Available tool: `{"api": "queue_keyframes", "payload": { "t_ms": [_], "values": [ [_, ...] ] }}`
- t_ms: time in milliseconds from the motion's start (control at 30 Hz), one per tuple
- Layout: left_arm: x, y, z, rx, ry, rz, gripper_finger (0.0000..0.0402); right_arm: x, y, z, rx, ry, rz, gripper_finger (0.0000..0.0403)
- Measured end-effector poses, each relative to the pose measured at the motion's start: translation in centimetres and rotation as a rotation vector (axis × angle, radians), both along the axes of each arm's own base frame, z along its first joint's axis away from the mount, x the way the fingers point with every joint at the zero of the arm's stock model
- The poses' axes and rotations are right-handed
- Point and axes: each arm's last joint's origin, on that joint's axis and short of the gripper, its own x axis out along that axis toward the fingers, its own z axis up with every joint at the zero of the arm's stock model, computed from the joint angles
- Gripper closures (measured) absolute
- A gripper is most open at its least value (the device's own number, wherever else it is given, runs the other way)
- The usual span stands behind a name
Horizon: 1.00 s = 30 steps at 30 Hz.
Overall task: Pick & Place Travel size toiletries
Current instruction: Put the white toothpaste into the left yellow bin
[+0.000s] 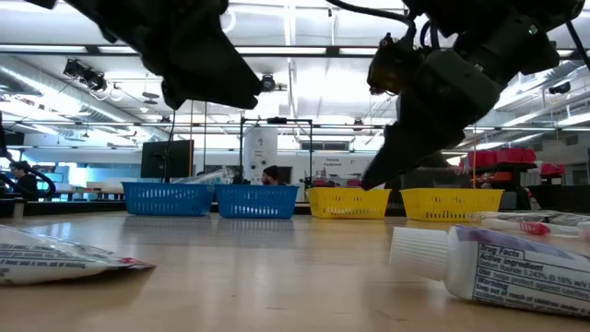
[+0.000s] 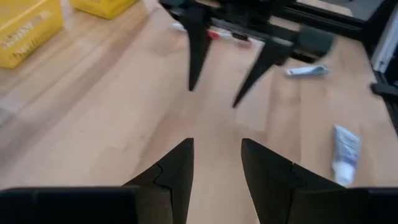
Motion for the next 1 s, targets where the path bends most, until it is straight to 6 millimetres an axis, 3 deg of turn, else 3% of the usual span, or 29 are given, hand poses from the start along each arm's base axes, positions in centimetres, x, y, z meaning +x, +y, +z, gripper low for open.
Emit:
{"api": "queue_keyframes", "payload": {
  "t_ms": [167, 400, 533, 800, 1000],
  "values": [
    [-0.4, -0.8, -0.3, -0.003, 0.008, -0.016, 0.0258, -1.2, -0.4, 0.1, 0.012, 0.127, -0.058, 0.0134],
    [-0.3, -0.8, -0.2, 0.055, 0.008, -0.019, 0.0258, -4.5, -1.2, 3.6, 0.169, 0.336, -0.302, 0.0156],
    [-0.2, -0.4, -0.2, 0.105, 0.016, -0.012, 0.0258, -6.5, -1.5, 4.6, 0.302, 0.453, -0.427, 0.0164],
    [-0.2, -0.4, -0.3, 0.161, 0.038, -0.05, 0.0258, -9.4, -1.5, 4.6, 0.31, 0.669, -0.646, 0.0164],
    [-0.2, -0.7, -0.4, 0.091, 0.068, -0.168, 0.0258, -9.6, -1.1, 4.6, 0.325, 0.665, -0.68, 0.0152]
  ]
}}
